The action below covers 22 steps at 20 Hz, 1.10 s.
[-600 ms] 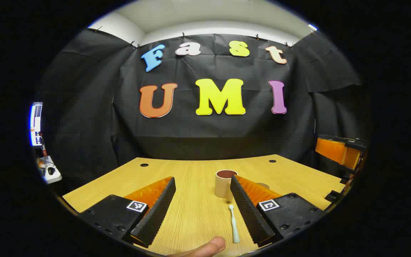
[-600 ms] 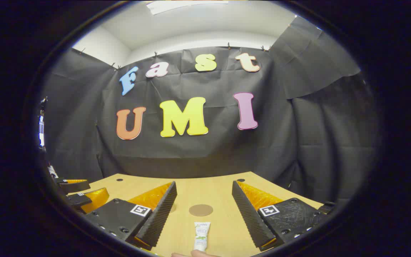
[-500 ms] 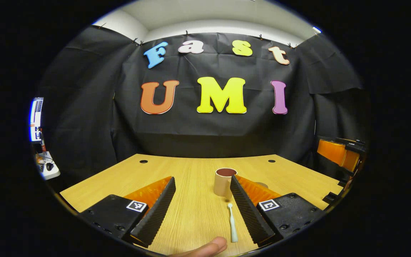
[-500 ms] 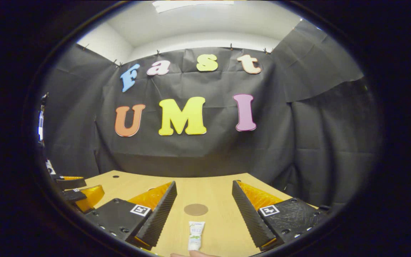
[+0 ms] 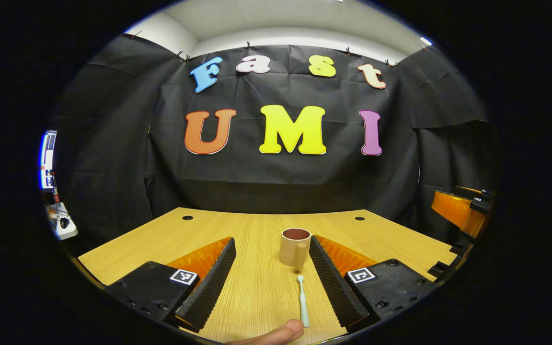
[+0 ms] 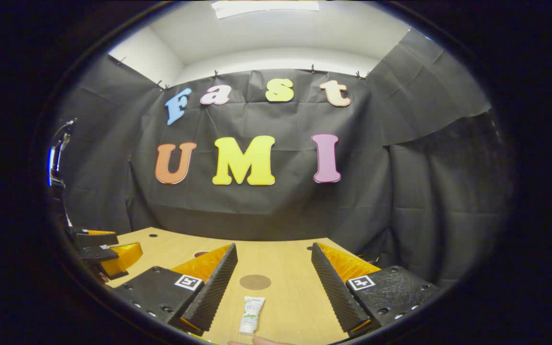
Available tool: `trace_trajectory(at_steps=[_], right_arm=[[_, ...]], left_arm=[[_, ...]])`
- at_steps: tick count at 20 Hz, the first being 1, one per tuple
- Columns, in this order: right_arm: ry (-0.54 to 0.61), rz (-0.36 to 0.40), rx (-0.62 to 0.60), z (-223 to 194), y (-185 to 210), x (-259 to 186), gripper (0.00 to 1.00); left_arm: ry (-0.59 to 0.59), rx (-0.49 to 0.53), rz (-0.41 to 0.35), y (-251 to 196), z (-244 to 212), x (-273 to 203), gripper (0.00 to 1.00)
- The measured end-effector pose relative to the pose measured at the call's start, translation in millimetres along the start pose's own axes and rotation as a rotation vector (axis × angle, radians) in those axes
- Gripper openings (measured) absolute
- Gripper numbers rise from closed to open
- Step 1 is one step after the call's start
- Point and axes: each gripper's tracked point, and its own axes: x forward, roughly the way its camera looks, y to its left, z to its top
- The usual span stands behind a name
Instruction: Put the toothbrush and toothpaste on the desktop into the cup, then pick up the cup and place it on the coaster on the desktop.
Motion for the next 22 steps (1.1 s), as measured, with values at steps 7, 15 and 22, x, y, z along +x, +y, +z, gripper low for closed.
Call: trace_trajectory(at_steps=[7,15,22], right_arm=[[0.037,0.000,0.012,-13.7,-17.5,-3.1,0.95],[0.105,0.001,0.031,-43.0,-24.7,3.3,0.96],[0.225,0.045,0.010,-97.9,-1.5,18.4,0.96]], left_arm=[[0.105,-0.064,0.026,5.8,-26.5,13.3,0.98],[0.250,-0.049,-0.077,-27.0,-74.1,29.5,0.98],[0.421,0.077,-0.135,-50.9,-140.4,43.6,0.95]])
